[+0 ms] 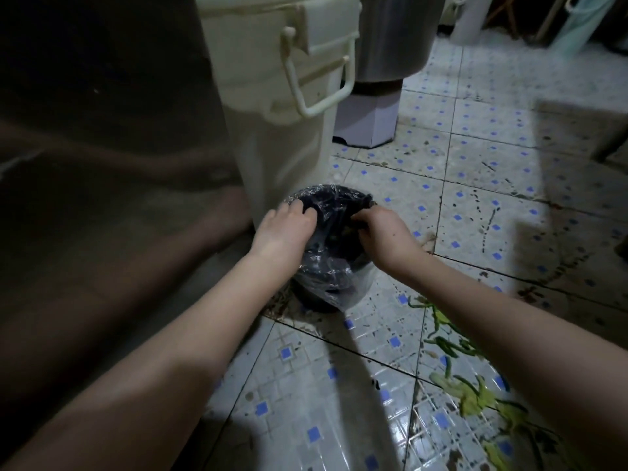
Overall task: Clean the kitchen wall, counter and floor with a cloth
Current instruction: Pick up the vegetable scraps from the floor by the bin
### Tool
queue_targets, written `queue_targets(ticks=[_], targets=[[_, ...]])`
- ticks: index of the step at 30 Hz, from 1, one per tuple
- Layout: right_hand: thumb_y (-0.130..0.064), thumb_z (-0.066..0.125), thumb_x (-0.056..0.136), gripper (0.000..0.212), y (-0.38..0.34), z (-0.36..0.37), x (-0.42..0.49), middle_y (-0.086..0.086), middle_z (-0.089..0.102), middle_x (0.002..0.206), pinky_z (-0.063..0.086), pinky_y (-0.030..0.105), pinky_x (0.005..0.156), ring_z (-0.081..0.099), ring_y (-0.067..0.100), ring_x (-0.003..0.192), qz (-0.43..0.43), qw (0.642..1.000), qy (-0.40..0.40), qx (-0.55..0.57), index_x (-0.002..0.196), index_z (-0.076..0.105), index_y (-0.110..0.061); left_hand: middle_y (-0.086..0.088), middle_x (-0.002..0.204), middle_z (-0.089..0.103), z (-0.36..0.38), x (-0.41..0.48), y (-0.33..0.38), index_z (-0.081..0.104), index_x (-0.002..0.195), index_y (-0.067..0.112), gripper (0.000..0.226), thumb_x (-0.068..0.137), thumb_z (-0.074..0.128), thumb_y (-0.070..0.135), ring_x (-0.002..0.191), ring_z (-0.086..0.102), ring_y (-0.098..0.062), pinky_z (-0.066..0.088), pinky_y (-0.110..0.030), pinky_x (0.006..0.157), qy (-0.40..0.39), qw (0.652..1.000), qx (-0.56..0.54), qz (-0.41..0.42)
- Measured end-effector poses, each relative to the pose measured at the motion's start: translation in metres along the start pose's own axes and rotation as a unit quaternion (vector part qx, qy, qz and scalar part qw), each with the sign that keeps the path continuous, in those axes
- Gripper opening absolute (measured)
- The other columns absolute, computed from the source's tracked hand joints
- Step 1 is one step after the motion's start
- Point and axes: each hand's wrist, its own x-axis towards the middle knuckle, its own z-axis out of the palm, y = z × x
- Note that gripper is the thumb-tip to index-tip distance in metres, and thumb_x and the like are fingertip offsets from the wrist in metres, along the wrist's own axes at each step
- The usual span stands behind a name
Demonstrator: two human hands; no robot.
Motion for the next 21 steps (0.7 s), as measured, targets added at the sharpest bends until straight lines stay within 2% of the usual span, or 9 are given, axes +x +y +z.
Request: queue_targets(ticks=[3, 7, 9, 13, 18, 21], targets=[[0.000, 0.047, 0.087, 0.034, 0.003, 0.008, -0.004, 0.015, 0.058, 0.116, 0.047, 0.043, 0.087, 0.055, 0.033, 0.103, -0.045, 0.992, -0.040, -0.110, 0.119, 0.058, -0.006, -0.012, 0.119, 0.048, 0.001, -0.005, -0.001, 0.044, 0.116, 0.009, 0.046, 0.075, 0.059, -0.007, 0.111, 0.048, -0.031, 0.040, -0.036, 0.086, 0.011, 1.000, 0.011, -0.005], [-0.004, 0.047, 0.086, 0.044, 0.011, 0.009, -0.013, 0.012, 0.053, 0.125, 0.038, 0.040, 0.096, 0.050, 0.032, 0.112, -0.067, 0.980, -0.032, -0.183, 0.129, 0.050, -0.012, -0.010, 0.118, 0.049, 0.002, -0.005, 0.007, 0.043, 0.116, 0.010, 0.048, 0.074, 0.061, -0.005, 0.110, 0.049, -0.029, 0.040, -0.035, 0.085, 0.016, 1.000, 0.019, 0.002], [-0.007, 0.047, 0.087, 0.045, 0.017, 0.006, -0.019, 0.012, 0.050, 0.130, 0.033, 0.042, 0.100, 0.046, 0.032, 0.118, -0.059, 0.978, -0.020, -0.198, 0.132, 0.048, -0.013, -0.009, 0.119, 0.049, 0.002, -0.003, 0.015, 0.043, 0.119, 0.011, 0.053, 0.073, 0.065, -0.001, 0.111, 0.049, -0.029, 0.040, -0.035, 0.086, 0.013, 1.000, 0.021, 0.010], [-0.006, 0.048, 0.087, 0.045, 0.036, -0.005, -0.038, 0.013, 0.049, 0.133, 0.031, 0.043, 0.102, 0.044, 0.032, 0.121, -0.036, 0.975, -0.006, -0.221, 0.131, 0.048, -0.014, -0.008, 0.122, 0.049, 0.000, 0.005, 0.038, 0.042, 0.122, 0.013, 0.058, 0.071, 0.068, 0.001, 0.111, 0.048, -0.028, 0.039, -0.036, 0.085, 0.033, 0.999, 0.027, 0.032], [-0.004, 0.047, 0.087, 0.049, 0.072, -0.013, -0.069, 0.014, 0.043, 0.140, 0.028, 0.043, 0.105, 0.039, 0.032, 0.127, 0.024, 0.972, -0.038, -0.229, 0.135, 0.043, -0.014, -0.008, 0.119, 0.050, -0.002, 0.018, 0.072, 0.044, 0.119, 0.013, 0.045, 0.078, 0.061, 0.004, 0.108, 0.049, -0.028, 0.039, -0.037, 0.082, 0.063, 0.995, 0.013, 0.072], [-0.006, 0.047, 0.089, 0.050, 0.096, -0.013, -0.090, 0.012, 0.043, 0.140, 0.028, 0.042, 0.106, 0.039, 0.030, 0.128, 0.064, 0.973, -0.047, -0.216, 0.137, 0.041, -0.016, -0.008, 0.119, 0.050, 0.006, 0.023, 0.098, 0.043, 0.120, 0.013, 0.048, 0.077, 0.063, 0.006, 0.107, 0.049, -0.028, 0.038, -0.036, 0.080, 0.055, 0.993, 0.013, 0.103]])
